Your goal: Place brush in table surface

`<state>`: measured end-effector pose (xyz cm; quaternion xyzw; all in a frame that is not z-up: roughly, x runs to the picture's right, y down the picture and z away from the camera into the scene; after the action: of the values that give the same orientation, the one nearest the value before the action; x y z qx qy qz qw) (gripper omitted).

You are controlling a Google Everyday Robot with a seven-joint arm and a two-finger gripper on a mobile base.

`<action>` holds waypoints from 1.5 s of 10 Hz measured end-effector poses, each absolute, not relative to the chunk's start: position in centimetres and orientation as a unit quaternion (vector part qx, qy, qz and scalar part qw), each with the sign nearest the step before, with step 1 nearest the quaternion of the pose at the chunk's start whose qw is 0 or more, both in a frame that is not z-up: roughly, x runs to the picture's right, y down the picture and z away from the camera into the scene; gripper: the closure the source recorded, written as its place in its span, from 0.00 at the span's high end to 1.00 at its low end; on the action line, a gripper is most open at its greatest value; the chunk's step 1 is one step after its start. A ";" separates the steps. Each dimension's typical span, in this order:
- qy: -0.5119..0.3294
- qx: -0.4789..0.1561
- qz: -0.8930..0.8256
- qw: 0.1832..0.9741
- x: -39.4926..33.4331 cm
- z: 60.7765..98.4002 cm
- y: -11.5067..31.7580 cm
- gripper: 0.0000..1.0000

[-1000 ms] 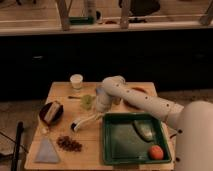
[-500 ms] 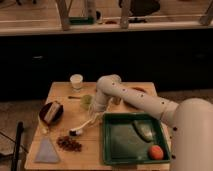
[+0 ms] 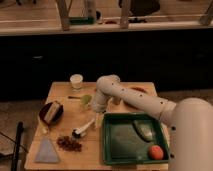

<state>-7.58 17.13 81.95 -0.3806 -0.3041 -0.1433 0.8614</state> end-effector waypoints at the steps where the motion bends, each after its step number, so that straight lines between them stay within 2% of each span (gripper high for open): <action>1: -0.304 -0.380 -0.142 0.862 -7.6 82.0 17.1 0.80; 15: -0.319 -0.375 -0.140 0.859 -7.3 81.5 16.8 0.80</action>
<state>-7.32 16.84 81.54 -0.3749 -0.3185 -0.1400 0.8593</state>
